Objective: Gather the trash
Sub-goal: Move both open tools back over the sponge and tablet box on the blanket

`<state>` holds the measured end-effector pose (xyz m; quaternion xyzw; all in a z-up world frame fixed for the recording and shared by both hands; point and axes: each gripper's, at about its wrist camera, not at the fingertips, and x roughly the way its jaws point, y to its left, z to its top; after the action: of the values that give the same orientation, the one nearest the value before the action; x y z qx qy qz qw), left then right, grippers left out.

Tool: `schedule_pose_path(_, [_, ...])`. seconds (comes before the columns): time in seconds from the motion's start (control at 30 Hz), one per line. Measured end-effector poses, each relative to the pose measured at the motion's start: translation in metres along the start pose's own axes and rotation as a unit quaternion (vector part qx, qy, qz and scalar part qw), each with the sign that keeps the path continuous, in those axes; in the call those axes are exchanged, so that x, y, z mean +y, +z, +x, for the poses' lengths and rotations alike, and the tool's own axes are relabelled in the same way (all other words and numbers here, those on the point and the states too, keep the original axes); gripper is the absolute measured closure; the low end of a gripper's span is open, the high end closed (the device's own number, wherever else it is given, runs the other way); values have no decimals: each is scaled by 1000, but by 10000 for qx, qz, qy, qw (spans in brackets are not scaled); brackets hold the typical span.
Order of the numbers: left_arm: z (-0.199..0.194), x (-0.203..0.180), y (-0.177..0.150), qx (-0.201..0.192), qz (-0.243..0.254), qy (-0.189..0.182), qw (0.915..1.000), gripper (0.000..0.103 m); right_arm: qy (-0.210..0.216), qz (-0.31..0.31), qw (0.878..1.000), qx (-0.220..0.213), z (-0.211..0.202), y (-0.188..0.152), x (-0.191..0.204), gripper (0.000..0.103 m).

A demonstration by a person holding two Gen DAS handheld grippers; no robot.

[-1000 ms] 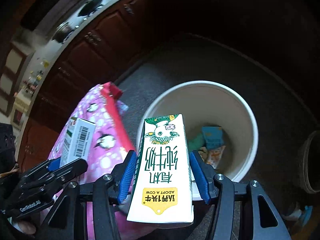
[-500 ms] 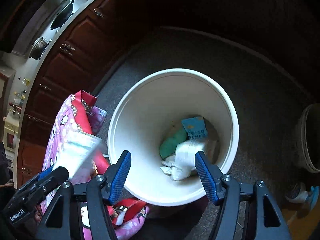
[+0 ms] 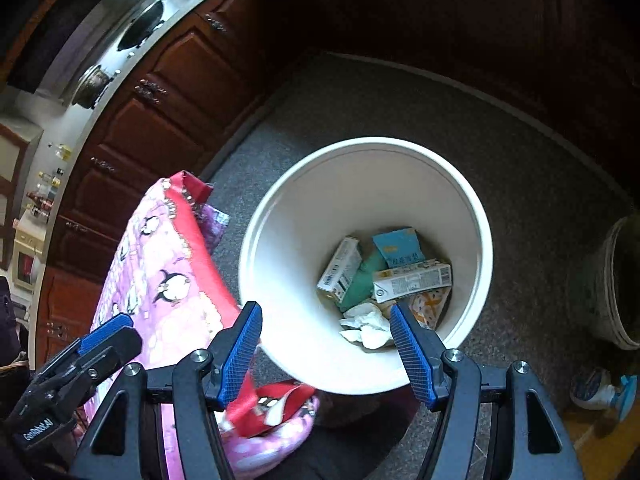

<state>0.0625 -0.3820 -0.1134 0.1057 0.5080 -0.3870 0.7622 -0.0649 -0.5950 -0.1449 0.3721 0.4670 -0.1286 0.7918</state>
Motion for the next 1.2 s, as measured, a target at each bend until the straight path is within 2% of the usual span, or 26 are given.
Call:
schedule_pose_path(0.17, [-21, 16, -12, -158, -110, 132, 9997, 41, 109, -195, 9997, -26, -5, -3, 21, 37])
schedule_pose_path(0.5, [-60, 59, -38, -424, -419, 485, 9970, 41, 432, -824, 9956, -64, -10, -16, 92, 36])
schedule_pose_path(0.8, [-86, 111, -72, -512, -836, 783, 9921, 41, 646, -1422, 9874, 261, 15, -40, 157, 36])
schedule_pose_path(1.03, [-113, 159, -110, -504, -1296, 1008, 9851, 41, 853, -1920, 9756, 634, 38, -70, 209, 36])
schedule_pose_path(1.2, [-140, 209, -143, -504, -1752, 1304, 9746, 41, 1015, -2292, 9636, 931, 55, -92, 245, 35])
